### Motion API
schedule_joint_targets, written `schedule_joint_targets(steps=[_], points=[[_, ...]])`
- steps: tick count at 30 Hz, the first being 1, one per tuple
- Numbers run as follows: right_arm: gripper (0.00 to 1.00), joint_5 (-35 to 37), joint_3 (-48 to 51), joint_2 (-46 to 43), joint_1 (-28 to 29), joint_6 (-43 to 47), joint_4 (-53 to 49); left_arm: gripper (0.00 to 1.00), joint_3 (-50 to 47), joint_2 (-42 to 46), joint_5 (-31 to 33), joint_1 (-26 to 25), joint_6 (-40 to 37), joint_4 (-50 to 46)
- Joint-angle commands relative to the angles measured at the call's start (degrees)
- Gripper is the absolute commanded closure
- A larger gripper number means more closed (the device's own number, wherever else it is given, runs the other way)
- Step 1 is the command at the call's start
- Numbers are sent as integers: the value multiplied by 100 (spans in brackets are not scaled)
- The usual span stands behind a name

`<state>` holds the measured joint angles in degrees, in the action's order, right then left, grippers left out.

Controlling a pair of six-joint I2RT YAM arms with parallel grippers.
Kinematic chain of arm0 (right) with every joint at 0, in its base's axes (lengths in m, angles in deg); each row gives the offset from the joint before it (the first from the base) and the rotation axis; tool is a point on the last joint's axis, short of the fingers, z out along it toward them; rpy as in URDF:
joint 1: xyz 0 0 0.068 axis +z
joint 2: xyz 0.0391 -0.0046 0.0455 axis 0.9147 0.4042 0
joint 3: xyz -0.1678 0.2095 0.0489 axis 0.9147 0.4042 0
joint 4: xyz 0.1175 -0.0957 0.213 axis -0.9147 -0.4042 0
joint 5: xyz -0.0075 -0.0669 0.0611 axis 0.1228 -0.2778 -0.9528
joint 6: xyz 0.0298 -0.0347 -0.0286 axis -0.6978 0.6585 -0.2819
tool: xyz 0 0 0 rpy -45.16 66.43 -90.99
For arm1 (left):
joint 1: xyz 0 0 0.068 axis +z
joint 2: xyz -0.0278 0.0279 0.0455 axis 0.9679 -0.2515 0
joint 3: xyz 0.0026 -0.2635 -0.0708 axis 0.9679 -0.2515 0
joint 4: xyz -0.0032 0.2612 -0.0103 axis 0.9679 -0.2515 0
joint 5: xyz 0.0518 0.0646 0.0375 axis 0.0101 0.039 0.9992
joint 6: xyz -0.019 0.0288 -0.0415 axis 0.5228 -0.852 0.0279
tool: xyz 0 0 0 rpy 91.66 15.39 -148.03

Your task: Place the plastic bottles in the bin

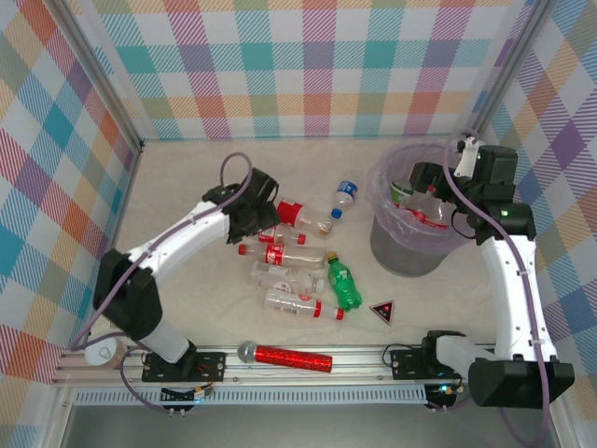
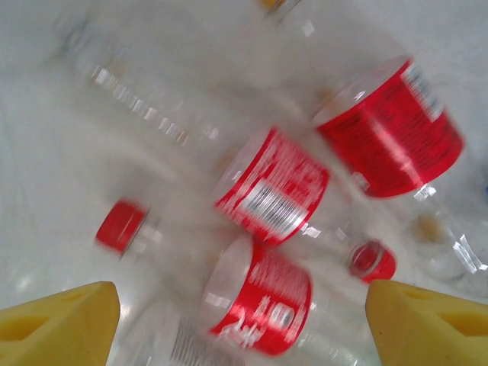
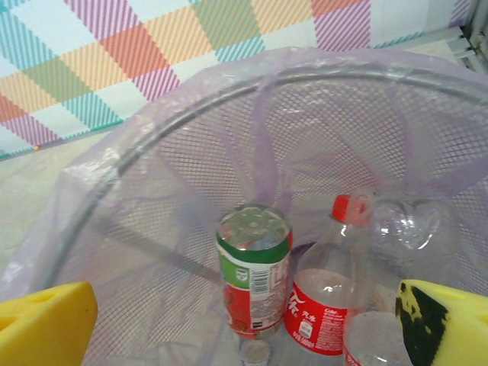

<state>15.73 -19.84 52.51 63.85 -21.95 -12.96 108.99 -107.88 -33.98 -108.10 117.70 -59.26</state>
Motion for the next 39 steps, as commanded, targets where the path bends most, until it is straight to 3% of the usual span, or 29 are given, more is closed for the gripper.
schedule_joint_targets(steps=[1,4,9,15,21,31,39], points=[[0,-383,-85,-99,-16,55,-50,18,709,-508,-46,50,-2234,224],[0,-407,15,-169,-16,41,-50,18,997,-856,-918,50,-4105,602],[1,-418,65,-257,-16,-1,-72,19,1607,-1419,-2292,41,-6300,436],[1,-400,116,-323,-18,-11,-163,7,1907,-2045,-2595,50,-7983,581],[1,-243,164,-444,-18,28,-286,3,2408,-2641,-2885,32,-8596,633],[1,28,254,-526,-18,35,-387,7,3094,-3412,-2560,-95,-9148,156],[1,-66,260,-526,-16,30,-314,8,3311,-3779,-2156,-117,-9159,116]])
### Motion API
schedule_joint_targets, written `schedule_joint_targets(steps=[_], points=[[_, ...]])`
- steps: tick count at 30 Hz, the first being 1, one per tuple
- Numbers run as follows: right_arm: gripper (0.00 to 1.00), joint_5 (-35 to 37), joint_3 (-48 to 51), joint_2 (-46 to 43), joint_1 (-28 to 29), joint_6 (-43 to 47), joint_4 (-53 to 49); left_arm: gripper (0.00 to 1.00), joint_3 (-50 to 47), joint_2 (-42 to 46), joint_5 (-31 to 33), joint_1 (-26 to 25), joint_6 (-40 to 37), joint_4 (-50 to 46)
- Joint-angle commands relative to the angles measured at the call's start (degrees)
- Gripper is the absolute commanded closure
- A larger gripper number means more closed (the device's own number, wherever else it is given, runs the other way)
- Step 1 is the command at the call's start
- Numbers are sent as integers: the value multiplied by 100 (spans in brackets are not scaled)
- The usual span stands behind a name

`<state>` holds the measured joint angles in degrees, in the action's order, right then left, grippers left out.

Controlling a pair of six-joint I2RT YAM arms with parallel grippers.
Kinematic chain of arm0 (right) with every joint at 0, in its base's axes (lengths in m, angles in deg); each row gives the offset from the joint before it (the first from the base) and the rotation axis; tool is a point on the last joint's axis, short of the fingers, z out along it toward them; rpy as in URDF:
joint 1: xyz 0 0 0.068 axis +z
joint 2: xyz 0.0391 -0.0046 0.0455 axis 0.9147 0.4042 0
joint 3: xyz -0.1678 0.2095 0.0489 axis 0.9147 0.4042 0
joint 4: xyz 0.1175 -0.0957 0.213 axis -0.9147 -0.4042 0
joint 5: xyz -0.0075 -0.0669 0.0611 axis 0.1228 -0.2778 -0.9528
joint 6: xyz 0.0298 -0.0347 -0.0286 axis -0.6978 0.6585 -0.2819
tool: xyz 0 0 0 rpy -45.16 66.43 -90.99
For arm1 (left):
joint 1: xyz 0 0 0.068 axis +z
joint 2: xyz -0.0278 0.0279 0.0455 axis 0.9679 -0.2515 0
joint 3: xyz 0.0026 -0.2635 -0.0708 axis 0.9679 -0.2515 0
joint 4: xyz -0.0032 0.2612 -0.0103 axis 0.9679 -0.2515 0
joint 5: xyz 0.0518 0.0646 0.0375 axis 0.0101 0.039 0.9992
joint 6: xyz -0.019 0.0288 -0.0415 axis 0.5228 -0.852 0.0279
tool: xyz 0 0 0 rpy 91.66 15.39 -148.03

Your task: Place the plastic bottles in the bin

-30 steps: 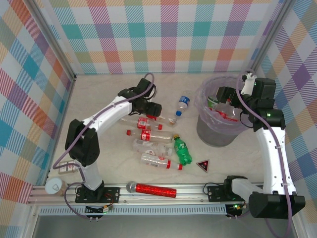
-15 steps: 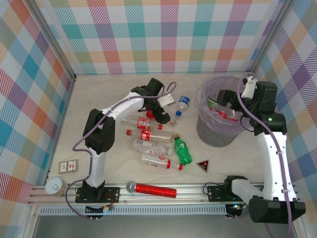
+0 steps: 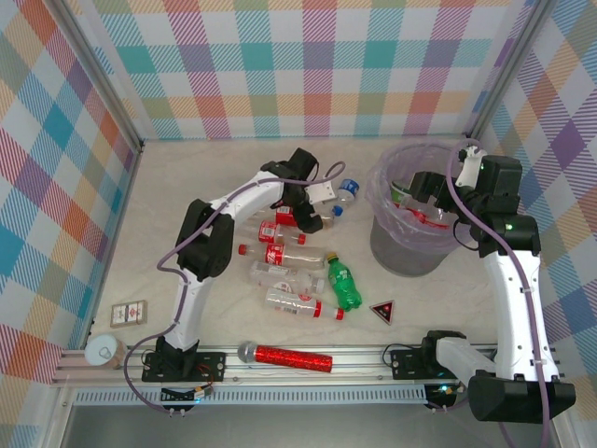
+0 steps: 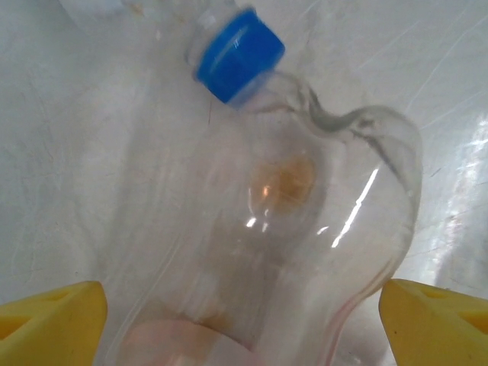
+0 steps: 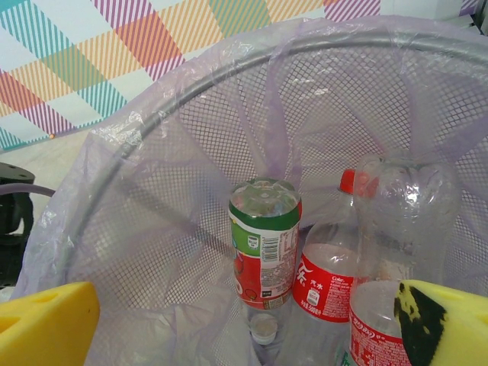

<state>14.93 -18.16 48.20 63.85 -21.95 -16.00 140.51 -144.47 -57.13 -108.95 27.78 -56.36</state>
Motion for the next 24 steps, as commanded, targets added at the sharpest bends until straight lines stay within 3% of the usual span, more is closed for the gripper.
schedule_joint_targets(steps=[1,7,15,24], points=[[2,15,95,-91,-16,37,-15,9,153,-134,197,-32,-168,-133],[2,15,131,-113,-16,37,-17,14,153,-243,344,-14,-125,198],[2,10,158,-134,-16,46,7,28,185,-246,490,-6,-60,442],[2,-242,19,-254,-18,-290,354,46,460,-157,104,310,762,750]])
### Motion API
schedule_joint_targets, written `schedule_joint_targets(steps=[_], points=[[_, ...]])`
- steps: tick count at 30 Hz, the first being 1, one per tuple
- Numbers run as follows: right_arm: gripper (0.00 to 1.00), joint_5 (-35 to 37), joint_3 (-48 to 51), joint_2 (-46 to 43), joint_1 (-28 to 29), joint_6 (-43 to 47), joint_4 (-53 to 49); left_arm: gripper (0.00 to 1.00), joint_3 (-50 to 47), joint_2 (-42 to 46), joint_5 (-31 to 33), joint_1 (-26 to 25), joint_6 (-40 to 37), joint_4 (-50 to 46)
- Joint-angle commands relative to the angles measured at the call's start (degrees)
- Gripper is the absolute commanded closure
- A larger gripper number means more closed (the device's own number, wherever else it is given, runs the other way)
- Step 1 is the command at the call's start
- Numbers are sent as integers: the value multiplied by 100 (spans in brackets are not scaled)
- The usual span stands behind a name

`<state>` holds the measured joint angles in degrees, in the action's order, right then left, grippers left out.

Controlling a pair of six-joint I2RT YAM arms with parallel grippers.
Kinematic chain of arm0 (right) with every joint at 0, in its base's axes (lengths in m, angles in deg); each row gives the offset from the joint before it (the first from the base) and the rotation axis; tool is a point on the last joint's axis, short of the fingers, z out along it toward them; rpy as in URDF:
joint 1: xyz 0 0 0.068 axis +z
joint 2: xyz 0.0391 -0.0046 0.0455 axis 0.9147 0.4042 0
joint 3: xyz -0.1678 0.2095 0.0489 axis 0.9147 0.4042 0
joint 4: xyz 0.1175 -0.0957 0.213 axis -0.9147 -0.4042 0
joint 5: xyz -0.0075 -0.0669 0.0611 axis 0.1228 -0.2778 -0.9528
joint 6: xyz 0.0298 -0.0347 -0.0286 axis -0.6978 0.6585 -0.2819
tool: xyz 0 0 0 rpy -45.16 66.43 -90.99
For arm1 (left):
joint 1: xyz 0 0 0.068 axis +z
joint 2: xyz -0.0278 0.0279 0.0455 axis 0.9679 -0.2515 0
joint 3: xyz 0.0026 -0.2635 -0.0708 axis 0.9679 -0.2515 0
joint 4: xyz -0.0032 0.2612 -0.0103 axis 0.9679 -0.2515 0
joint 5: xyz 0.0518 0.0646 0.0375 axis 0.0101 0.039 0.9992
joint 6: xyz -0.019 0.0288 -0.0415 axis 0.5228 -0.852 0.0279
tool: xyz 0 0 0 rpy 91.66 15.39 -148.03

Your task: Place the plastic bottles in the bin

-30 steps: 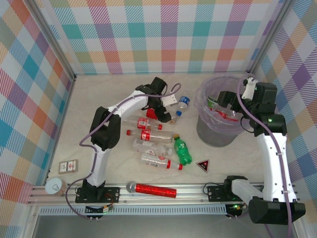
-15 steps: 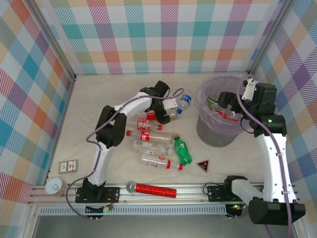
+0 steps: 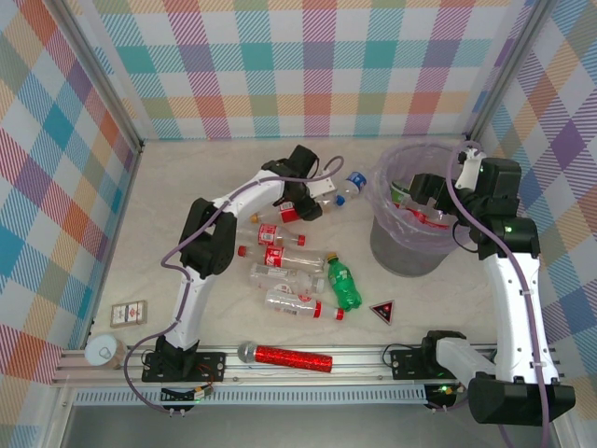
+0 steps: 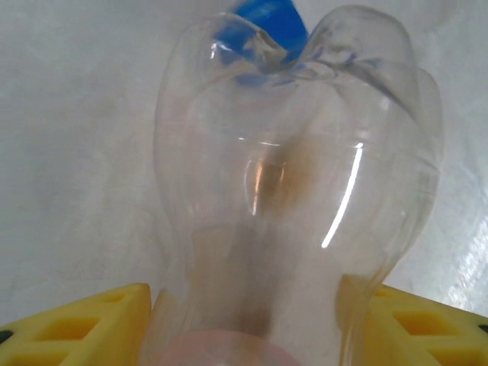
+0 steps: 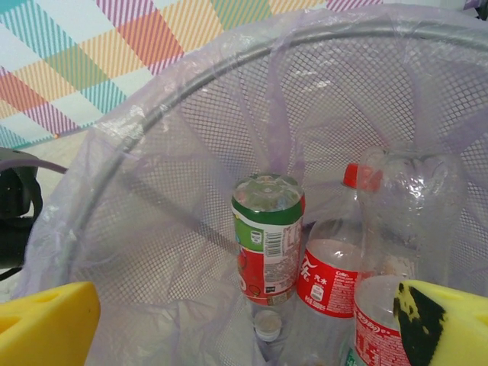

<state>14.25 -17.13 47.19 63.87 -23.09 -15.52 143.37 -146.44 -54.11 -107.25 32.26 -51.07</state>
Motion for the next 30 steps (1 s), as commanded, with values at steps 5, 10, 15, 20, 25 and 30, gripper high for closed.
schedule_joint_targets(steps=[5,10,15,20,25,30], points=[[1,-565,-261,-53,-23,-340,537,45,105,285,-134,188,493,484],[1,-1021,-595,142,-15,-539,792,46,-71,632,-224,310,812,698],[1,-1473,-1188,507,-13,-460,791,47,-1355,1712,-328,586,1673,2196],[2,-1927,-1764,970,104,-581,812,48,-2197,2677,-45,641,2236,3000],[2,-1896,-2041,1317,660,-700,1000,48,-2348,3383,32,628,2746,2660],[2,-2272,-2571,2086,1370,-716,968,48,-3363,4322,-288,447,3410,3341]])
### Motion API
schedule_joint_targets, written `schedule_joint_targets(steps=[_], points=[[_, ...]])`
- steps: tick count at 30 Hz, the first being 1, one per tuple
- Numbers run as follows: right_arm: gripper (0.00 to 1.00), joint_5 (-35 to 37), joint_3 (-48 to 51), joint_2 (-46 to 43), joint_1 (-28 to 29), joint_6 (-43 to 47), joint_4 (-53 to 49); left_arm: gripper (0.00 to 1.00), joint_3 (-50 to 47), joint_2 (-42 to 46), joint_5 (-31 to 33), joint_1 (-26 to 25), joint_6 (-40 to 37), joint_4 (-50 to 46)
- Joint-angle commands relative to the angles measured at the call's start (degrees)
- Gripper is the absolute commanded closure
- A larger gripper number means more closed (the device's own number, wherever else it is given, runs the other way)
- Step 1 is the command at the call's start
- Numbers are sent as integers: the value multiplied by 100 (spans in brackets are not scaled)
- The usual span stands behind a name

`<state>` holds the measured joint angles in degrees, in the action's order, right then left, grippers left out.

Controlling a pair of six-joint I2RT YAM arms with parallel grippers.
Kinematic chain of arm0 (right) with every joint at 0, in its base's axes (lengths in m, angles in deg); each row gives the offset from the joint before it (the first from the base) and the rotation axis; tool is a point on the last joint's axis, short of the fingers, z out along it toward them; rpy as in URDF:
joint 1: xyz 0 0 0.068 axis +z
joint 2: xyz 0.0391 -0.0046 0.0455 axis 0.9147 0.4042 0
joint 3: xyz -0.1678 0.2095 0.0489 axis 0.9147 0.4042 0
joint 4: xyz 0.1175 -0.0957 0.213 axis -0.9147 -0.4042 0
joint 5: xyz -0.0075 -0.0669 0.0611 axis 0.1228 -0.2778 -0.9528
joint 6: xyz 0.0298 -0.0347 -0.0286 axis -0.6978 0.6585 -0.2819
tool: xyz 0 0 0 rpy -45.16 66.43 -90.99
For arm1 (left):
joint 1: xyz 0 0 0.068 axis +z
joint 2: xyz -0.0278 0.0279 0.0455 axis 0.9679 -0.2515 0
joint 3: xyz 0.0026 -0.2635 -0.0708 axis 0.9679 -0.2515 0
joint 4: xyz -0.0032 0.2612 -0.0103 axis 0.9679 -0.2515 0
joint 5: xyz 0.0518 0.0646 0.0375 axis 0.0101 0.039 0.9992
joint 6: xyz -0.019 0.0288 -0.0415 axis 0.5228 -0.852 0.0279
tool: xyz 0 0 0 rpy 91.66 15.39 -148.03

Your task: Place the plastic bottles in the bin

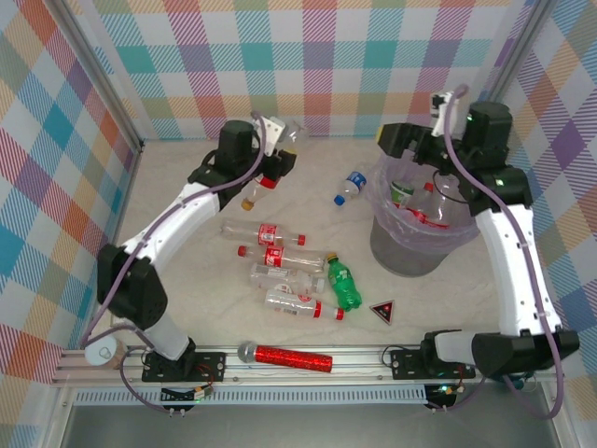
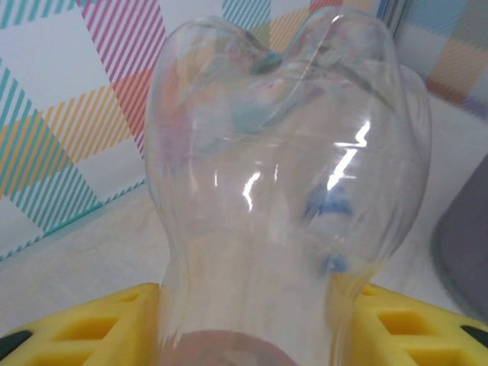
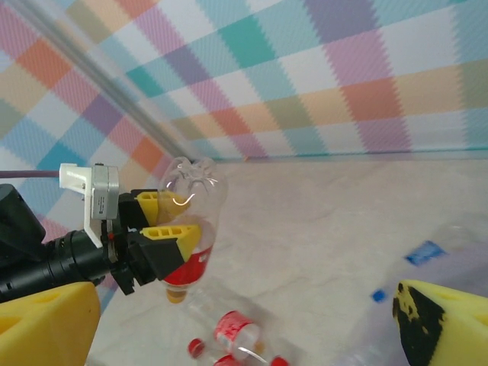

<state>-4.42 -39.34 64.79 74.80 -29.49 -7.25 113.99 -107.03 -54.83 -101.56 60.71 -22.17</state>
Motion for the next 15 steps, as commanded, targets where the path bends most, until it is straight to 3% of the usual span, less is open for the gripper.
schedule_joint_targets(steps=[1,7,15], points=[[2,-509,-473,473,385,-80,118,48,-604,496,-218,-195,656,586],[2,-847,-1306,1435,1076,42,-291,48,-1430,1072,-36,-665,982,1325],[1,-639,-1312,1969,1545,-261,-404,48,-1693,1361,-72,-788,1025,1819]])
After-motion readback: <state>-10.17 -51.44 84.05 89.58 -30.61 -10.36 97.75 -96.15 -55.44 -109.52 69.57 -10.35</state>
